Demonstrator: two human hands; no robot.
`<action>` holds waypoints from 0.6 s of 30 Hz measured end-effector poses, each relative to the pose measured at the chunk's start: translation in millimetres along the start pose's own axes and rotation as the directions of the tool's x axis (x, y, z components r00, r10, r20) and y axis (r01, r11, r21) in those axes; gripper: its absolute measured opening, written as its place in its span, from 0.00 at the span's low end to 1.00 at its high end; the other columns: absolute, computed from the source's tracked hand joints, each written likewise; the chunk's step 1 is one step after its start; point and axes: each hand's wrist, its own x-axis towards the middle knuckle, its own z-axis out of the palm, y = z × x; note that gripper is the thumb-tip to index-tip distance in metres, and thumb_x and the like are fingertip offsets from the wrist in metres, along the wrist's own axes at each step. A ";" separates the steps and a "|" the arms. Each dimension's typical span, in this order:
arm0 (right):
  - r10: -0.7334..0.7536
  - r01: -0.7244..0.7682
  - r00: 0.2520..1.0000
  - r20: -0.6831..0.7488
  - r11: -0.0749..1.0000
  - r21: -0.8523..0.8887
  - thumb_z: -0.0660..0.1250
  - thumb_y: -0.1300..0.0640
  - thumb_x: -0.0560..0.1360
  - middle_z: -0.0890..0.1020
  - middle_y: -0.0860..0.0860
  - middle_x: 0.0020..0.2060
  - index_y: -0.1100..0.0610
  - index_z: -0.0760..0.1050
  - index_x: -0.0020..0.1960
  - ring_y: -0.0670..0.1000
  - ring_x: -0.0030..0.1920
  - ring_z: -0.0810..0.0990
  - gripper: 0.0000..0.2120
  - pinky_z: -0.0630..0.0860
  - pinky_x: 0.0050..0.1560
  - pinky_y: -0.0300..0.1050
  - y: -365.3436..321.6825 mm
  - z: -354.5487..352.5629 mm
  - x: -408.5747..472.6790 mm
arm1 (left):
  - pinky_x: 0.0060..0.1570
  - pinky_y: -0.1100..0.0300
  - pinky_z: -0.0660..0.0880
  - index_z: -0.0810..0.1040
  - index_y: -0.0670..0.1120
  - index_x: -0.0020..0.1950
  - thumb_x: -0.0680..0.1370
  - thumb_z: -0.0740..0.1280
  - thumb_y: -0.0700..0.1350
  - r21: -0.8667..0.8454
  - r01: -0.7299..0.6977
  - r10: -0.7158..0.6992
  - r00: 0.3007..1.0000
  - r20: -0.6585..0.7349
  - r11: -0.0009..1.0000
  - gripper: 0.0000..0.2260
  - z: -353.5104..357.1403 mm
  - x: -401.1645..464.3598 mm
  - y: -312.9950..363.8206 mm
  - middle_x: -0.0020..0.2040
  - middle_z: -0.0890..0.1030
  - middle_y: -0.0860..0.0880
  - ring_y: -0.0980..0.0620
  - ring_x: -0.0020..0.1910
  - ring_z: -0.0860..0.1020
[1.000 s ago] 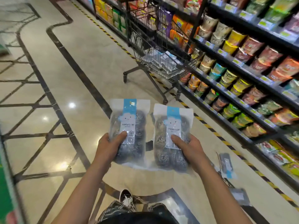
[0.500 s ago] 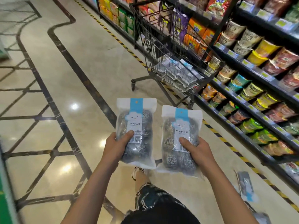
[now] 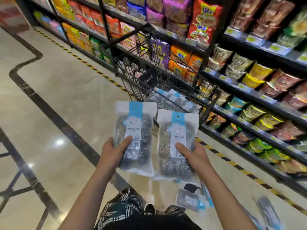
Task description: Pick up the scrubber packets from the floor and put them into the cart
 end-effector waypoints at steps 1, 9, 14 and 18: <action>-0.001 0.001 1.000 -0.015 1.000 0.005 0.77 0.54 0.75 0.89 0.42 0.45 0.53 0.82 0.61 0.43 0.45 0.88 0.15 0.80 0.41 0.36 -6.4 3.1 15.7 | 0.36 0.65 0.78 0.81 0.45 0.57 0.77 0.75 0.53 0.008 -0.012 0.012 1.000 0.016 1.000 0.15 4.0 19.8 9.7 0.48 0.87 0.49 0.58 0.39 0.86; 0.026 -0.012 0.985 -0.172 0.997 0.078 0.76 0.57 0.77 0.88 0.39 0.42 0.53 0.81 0.61 0.40 0.41 0.87 0.13 0.77 0.35 0.30 -51.4 38.0 150.1 | 0.48 0.48 0.84 0.83 0.45 0.56 0.75 0.76 0.55 0.053 0.012 -0.020 0.987 0.156 0.998 0.16 41.2 202.6 76.1 0.48 0.88 0.48 0.47 0.45 0.87; 0.048 -0.022 0.955 -0.293 0.996 0.090 0.75 0.59 0.78 0.86 0.40 0.44 0.51 0.81 0.58 0.36 0.39 0.85 0.10 0.76 0.35 0.27 -86.2 65.9 235.6 | 0.54 0.44 0.83 0.83 0.47 0.57 0.67 0.78 0.61 0.111 0.040 -0.066 0.968 0.243 0.993 0.25 71.1 316.0 120.2 0.48 0.88 0.49 0.48 0.46 0.87; 0.071 -0.039 0.917 -0.393 0.995 0.089 0.76 0.56 0.76 0.87 0.39 0.47 0.50 0.82 0.59 0.36 0.44 0.86 0.13 0.78 0.43 0.31 -109.5 77.1 306.0 | 0.55 0.42 0.83 0.84 0.47 0.55 0.74 0.78 0.53 0.121 0.032 -0.072 0.937 0.343 0.992 0.14 106.5 399.0 150.1 0.47 0.89 0.49 0.48 0.46 0.88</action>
